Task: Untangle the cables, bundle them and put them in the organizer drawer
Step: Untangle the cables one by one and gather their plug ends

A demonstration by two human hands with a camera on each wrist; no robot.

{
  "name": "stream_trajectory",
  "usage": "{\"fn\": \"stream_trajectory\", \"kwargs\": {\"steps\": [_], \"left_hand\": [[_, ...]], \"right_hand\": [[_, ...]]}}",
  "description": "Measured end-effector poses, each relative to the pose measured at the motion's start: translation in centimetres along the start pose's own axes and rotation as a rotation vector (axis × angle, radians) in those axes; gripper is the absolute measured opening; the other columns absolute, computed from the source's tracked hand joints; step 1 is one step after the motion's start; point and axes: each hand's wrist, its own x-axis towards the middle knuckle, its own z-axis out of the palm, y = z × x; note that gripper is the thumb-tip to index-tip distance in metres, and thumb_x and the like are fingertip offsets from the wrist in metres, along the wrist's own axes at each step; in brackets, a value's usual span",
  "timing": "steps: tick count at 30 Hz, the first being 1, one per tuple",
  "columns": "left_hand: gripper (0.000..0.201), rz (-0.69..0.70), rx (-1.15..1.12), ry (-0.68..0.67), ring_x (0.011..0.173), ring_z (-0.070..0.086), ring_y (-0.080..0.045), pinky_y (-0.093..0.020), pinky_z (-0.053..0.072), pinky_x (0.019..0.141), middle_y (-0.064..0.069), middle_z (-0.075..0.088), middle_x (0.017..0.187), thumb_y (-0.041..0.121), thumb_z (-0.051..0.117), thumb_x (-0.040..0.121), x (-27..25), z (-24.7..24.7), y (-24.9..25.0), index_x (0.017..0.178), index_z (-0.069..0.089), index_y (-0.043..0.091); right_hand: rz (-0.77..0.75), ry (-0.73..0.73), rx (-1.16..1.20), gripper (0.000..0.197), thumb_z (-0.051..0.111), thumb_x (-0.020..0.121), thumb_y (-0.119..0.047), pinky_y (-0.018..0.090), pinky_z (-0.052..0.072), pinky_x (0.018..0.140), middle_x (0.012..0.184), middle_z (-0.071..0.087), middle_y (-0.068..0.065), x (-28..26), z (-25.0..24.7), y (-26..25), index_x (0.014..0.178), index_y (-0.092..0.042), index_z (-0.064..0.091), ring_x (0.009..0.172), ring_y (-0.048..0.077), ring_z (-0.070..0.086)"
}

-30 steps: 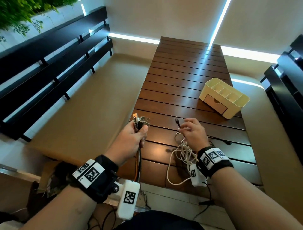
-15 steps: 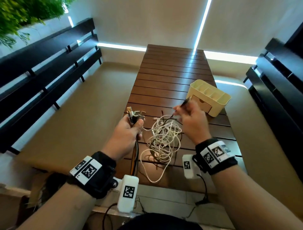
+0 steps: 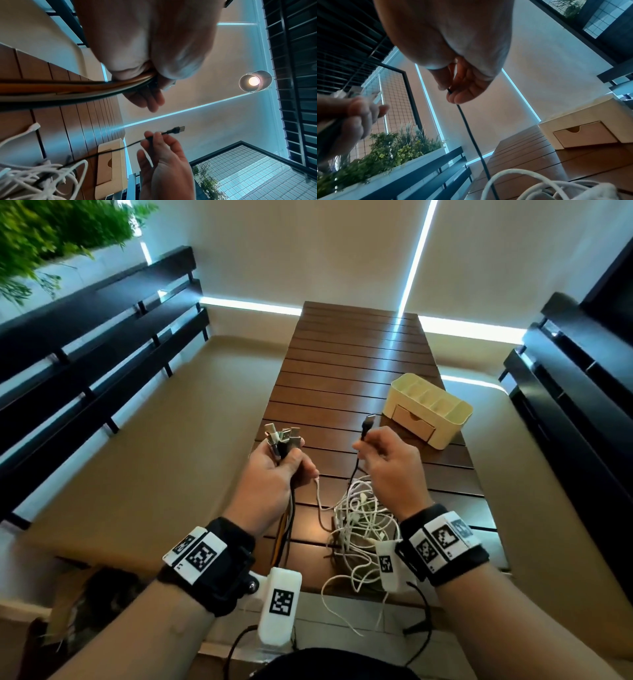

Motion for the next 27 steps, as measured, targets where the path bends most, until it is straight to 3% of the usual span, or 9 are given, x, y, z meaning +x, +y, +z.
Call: {"fn": "stream_trajectory", "kwargs": {"steps": [3, 7, 10, 12, 14, 19, 23, 27], "left_hand": [[0.015, 0.018, 0.013, -0.005, 0.073, 0.069, -0.018, -0.03, 0.058, 0.073, -0.001, 0.068, 0.072, 0.004, 0.045, 0.104, 0.1, 0.8, -0.1, 0.101, 0.058, 0.011], [0.012, 0.034, -0.019, -0.004, 0.073, 0.068, -0.019, -0.028, 0.059, 0.072, -0.003, 0.066, 0.073, 0.004, 0.044, 0.104, 0.5, 1.2, 0.1, 0.103, 0.056, 0.008], [0.012, 0.05, -0.039, -0.007, 0.073, 0.068, -0.018, -0.026, 0.058, 0.072, -0.002, 0.066, 0.071, 0.003, 0.044, 0.104, 0.7, 1.6, 0.3, 0.103, 0.055, 0.008], [0.011, 0.06, -0.038, -0.007, 0.074, 0.069, -0.018, -0.023, 0.057, 0.071, -0.003, 0.067, 0.072, 0.003, 0.044, 0.104, 0.8, 1.8, 0.1, 0.104, 0.054, 0.005], [0.011, 0.067, -0.02, 0.006, 0.077, 0.071, -0.018, -0.024, 0.057, 0.073, -0.004, 0.07, 0.076, 0.004, 0.044, 0.104, 1.1, 2.0, -0.1, 0.105, 0.055, 0.003], [0.015, 0.063, 0.012, 0.061, 0.095, 0.072, -0.024, -0.034, 0.058, 0.085, -0.01, 0.074, 0.095, 0.007, 0.046, 0.104, 1.8, 2.5, -0.6, 0.1, 0.058, 0.014], [0.017, 0.061, 0.032, 0.063, 0.098, 0.072, -0.019, -0.035, 0.056, 0.089, -0.002, 0.075, 0.098, 0.005, 0.049, 0.102, 2.4, 3.1, -1.0, 0.101, 0.059, 0.018], [0.016, 0.064, 0.003, 0.016, 0.094, 0.073, -0.01, -0.021, 0.056, 0.08, 0.0, 0.073, 0.099, 0.002, 0.048, 0.102, 2.5, 3.5, -1.1, 0.107, 0.058, 0.012]], "right_hand": [[-0.054, 0.111, 0.017, 0.007, 0.065, 0.096, -0.021, 0.05, 0.054, 0.065, 0.078, 0.068, 0.003, 0.7, -0.6, -1.0, 0.091, -0.016, 0.064, 0.07, 0.024, 0.064], [-0.117, 0.259, 0.102, 0.003, 0.064, 0.096, -0.027, 0.048, 0.058, 0.073, 0.082, 0.071, -0.004, 3.3, -2.7, -3.2, 0.095, -0.024, 0.064, 0.078, 0.02, 0.069], [-0.082, 0.132, 0.097, 0.012, 0.066, 0.095, -0.023, 0.039, 0.056, 0.065, 0.078, 0.068, -0.003, 3.1, -2.8, -2.9, 0.087, -0.029, 0.061, 0.071, 0.017, 0.066], [0.024, -0.041, 0.019, 0.018, 0.068, 0.094, -0.019, 0.018, 0.048, 0.058, 0.076, 0.064, -0.007, 1.9, -1.9, -2.0, 0.083, -0.03, 0.061, 0.065, 0.002, 0.06], [0.117, -0.144, -0.001, 0.012, 0.069, 0.093, -0.02, 0.008, 0.043, 0.058, 0.077, 0.063, -0.01, 0.7, -0.9, -1.5, 0.084, -0.026, 0.064, 0.064, -0.006, 0.056], [0.157, -0.18, 0.137, 0.006, 0.071, 0.091, -0.018, 0.01, 0.044, 0.059, 0.077, 0.066, -0.006, -0.8, 0.7, -1.8, 0.088, -0.023, 0.07, 0.062, -0.004, 0.055], [0.145, -0.169, 0.18, 0.004, 0.072, 0.091, -0.019, 0.014, 0.047, 0.062, 0.08, 0.071, -0.004, -0.9, 1.6, -1.6, 0.092, -0.021, 0.075, 0.069, 0.006, 0.061], [0.149, -0.156, 0.195, 0.008, 0.071, 0.092, -0.016, 0.009, 0.047, 0.069, 0.09, 0.073, -0.009, -0.5, 1.7, -1.3, 0.095, -0.021, 0.076, 0.078, -0.002, 0.065]]}}
